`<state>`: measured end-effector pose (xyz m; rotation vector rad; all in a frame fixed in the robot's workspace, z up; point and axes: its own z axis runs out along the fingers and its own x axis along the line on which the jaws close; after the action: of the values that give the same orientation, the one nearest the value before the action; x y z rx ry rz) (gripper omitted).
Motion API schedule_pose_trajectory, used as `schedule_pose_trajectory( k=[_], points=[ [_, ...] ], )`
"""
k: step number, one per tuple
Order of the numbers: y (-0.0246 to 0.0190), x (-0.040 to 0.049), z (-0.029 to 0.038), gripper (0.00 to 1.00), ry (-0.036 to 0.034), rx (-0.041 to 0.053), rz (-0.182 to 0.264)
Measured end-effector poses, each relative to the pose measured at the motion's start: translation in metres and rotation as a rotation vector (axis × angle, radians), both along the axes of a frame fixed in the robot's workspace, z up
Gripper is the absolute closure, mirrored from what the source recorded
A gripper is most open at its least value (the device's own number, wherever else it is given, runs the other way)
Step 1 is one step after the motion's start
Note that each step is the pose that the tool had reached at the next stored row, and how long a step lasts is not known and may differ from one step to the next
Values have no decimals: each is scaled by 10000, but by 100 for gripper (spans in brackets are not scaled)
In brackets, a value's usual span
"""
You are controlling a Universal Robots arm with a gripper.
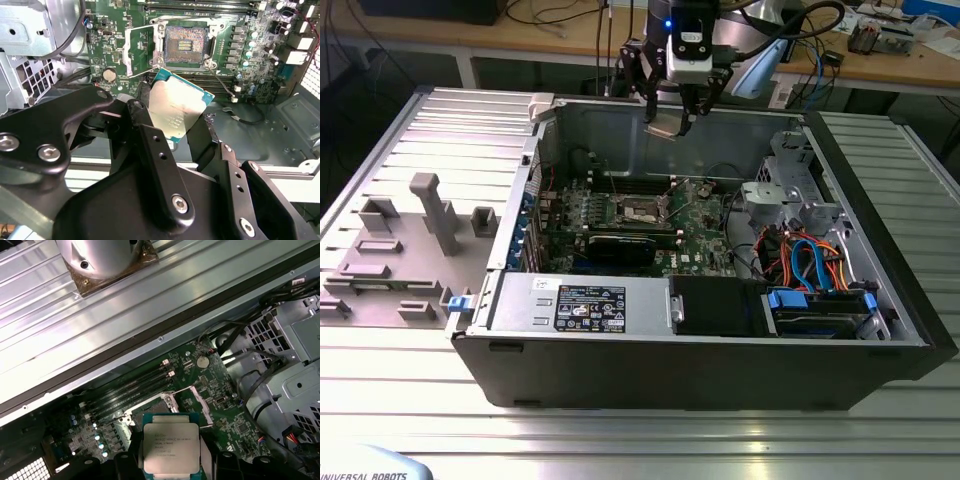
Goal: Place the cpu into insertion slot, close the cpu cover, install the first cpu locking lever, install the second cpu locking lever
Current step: 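Place the cpu into insertion slot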
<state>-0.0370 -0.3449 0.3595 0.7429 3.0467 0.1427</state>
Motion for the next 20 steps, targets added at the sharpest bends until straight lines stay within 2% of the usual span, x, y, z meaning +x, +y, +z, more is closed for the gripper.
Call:
schedule_pose_trajectory(
  k=[9, 20],
  points=[
    [0, 0, 0, 46, 0, 1, -35],
    [1, -13, -1, 46, 0, 1, -592]
  ],
)
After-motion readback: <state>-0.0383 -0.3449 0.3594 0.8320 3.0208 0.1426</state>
